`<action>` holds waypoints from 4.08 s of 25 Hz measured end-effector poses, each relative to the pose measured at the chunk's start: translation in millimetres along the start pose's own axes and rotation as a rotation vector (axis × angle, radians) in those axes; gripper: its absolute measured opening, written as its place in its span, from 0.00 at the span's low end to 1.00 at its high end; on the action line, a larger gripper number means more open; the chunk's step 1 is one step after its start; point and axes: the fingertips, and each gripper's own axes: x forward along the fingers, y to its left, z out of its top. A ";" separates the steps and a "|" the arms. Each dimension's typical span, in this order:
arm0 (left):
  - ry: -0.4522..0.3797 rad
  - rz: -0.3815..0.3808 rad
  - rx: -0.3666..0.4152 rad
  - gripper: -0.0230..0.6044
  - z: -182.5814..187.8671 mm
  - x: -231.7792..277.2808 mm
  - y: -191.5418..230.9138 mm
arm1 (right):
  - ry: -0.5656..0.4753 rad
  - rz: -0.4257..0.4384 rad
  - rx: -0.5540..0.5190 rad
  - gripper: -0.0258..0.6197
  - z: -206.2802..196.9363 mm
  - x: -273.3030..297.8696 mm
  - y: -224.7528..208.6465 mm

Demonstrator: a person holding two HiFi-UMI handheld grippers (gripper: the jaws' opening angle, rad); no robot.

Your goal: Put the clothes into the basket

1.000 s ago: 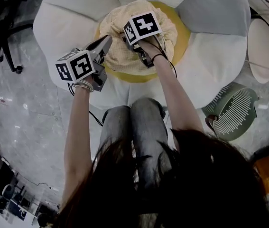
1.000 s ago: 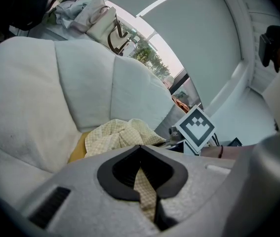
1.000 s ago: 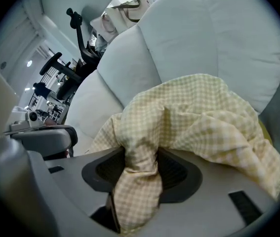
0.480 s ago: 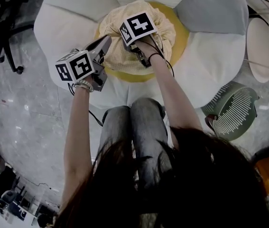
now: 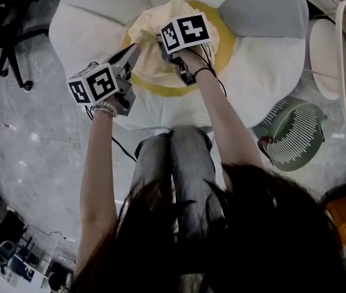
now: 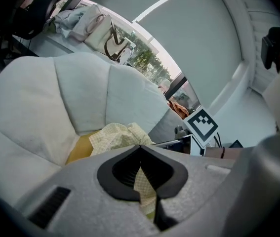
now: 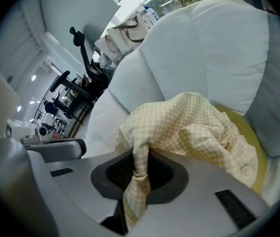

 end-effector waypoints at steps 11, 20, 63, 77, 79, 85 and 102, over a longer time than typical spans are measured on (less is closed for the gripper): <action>0.016 -0.027 0.004 0.05 30.6 -39.0 -68.3 | -0.064 -0.006 0.072 0.12 12.4 -85.7 28.9; 0.008 -0.038 0.001 0.05 62.1 -69.5 -115.4 | -0.088 0.000 0.092 0.12 30.1 -143.1 61.3; -0.132 -0.099 -0.021 0.05 161.9 -196.8 -251.4 | -0.214 0.019 0.131 0.12 78.2 -323.1 184.5; -0.154 -0.148 0.017 0.05 179.0 -222.4 -298.4 | -0.279 0.028 0.097 0.12 93.8 -378.3 214.3; -0.169 -0.157 0.027 0.05 184.2 -229.1 -304.4 | -0.292 0.025 0.088 0.12 96.3 -387.1 218.3; -0.201 -0.175 0.060 0.05 198.5 -247.6 -314.2 | -0.336 0.022 0.070 0.12 103.8 -411.2 232.0; -0.279 -0.251 0.114 0.05 221.5 -282.3 -351.5 | -0.438 0.031 0.089 0.12 106.4 -447.3 260.6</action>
